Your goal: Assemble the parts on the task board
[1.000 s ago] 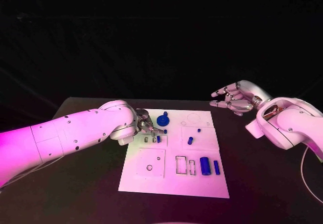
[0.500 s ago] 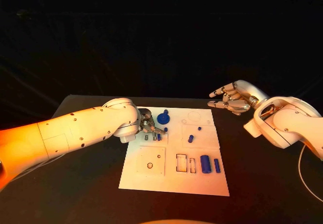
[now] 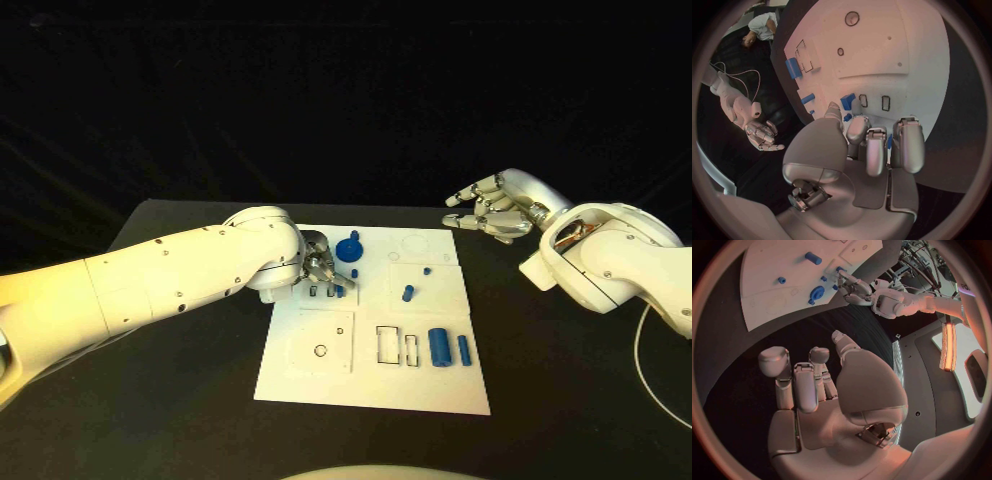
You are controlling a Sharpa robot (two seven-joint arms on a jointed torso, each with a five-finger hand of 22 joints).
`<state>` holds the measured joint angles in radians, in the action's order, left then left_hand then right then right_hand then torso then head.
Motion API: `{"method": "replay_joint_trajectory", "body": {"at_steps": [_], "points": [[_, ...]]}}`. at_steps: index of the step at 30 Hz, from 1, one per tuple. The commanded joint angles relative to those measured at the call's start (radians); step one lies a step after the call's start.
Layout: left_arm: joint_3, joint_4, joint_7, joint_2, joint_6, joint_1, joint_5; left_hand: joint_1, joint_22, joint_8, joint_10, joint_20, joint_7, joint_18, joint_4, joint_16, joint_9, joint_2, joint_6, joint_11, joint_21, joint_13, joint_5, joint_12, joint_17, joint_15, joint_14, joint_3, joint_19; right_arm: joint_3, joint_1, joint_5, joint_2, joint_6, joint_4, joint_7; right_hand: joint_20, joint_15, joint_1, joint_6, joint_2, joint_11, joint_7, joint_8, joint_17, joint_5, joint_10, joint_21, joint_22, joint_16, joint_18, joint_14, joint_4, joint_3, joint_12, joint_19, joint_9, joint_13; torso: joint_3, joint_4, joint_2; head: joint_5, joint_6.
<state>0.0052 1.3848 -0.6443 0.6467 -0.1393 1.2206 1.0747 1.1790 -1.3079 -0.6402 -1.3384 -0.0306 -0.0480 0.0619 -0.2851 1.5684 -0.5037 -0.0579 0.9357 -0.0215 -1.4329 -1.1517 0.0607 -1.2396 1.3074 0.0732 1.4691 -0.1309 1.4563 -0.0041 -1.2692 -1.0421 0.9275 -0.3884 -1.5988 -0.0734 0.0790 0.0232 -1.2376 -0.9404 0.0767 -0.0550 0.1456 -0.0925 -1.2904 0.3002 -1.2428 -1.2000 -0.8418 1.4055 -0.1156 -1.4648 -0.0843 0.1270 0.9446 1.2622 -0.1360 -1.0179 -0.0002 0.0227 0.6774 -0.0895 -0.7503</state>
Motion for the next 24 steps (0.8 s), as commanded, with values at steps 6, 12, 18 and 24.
{"method": "replay_joint_trajectory", "body": {"at_steps": [6, 12, 18, 24], "points": [[0.000, 0.002, -0.002, -0.005, -0.025, 0.001, 0.006, 0.085, -0.014, -0.015, -0.003, 0.000, 0.003, -0.009, 0.025, 0.002, -0.021, -0.036, -0.016, -0.002, -0.001, -0.003, 0.009, -0.003, 0.263, 0.008, 0.102, 0.025, 0.002, 0.000, 0.002, -0.011, -0.005, 0.007, 0.003, -0.001, 0.002, 0.000, 0.000, -0.008, -0.005, 0.001, -0.003, -0.004, 0.002, 0.008, 0.007, 0.006, 0.002, -0.004, -0.019, -0.046, 0.001, -0.006, -0.003, -0.008, 0.001, 0.002, 0.0004, 0.0008, 0.001, 0.000, -0.005], [0.000, -0.001, -0.002, -0.007, -0.031, 0.001, 0.006, 0.161, -0.008, -0.016, -0.001, 0.003, 0.008, -0.007, 0.062, 0.002, -0.031, -0.057, -0.028, -0.007, 0.004, -0.004, 0.009, 0.001, 0.263, 0.012, 0.102, 0.076, -0.002, 0.000, 0.003, -0.010, -0.006, 0.009, 0.004, -0.002, 0.002, 0.000, -0.001, -0.008, -0.005, 0.002, -0.003, -0.004, 0.002, 0.009, 0.007, 0.006, 0.002, -0.004, -0.019, -0.046, 0.001, -0.006, -0.003, -0.008, 0.001, 0.002, 0.0003, 0.0008, 0.001, 0.002, -0.007], [0.000, -0.005, -0.002, -0.008, -0.022, 0.001, 0.006, 0.208, -0.005, -0.010, 0.002, 0.006, 0.010, -0.006, 0.083, 0.002, -0.037, -0.064, -0.039, -0.009, 0.007, -0.002, 0.013, 0.007, 0.263, 0.015, 0.102, 0.130, -0.006, -0.001, 0.003, -0.008, -0.008, 0.012, 0.006, -0.003, 0.002, 0.000, -0.001, -0.008, -0.005, 0.002, -0.003, -0.004, 0.002, 0.009, 0.007, 0.006, 0.002, -0.004, -0.019, -0.046, 0.001, -0.006, -0.003, -0.008, 0.001, 0.002, 0.0007, 0.0001, 0.000, 0.005, -0.010], [0.000, -0.007, -0.002, -0.007, -0.021, 0.001, 0.006, 0.246, -0.005, -0.001, 0.005, 0.008, 0.011, -0.006, 0.102, 0.002, -0.040, -0.045, -0.048, -0.011, 0.008, -0.003, 0.029, 0.012, 0.263, 0.017, 0.102, 0.203, -0.007, -0.004, 0.004, -0.002, -0.009, 0.021, 0.009, -0.003, 0.002, 0.001, -0.003, -0.009, -0.009, 0.002, -0.003, -0.006, 0.000, 0.014, 0.003, 0.007, 0.002, -0.004, -0.019, -0.047, -0.002, -0.008, 0.004, -0.006, 0.002, -0.002, 0.0008, 0.0004, 0.001, 0.005, -0.010]]}}
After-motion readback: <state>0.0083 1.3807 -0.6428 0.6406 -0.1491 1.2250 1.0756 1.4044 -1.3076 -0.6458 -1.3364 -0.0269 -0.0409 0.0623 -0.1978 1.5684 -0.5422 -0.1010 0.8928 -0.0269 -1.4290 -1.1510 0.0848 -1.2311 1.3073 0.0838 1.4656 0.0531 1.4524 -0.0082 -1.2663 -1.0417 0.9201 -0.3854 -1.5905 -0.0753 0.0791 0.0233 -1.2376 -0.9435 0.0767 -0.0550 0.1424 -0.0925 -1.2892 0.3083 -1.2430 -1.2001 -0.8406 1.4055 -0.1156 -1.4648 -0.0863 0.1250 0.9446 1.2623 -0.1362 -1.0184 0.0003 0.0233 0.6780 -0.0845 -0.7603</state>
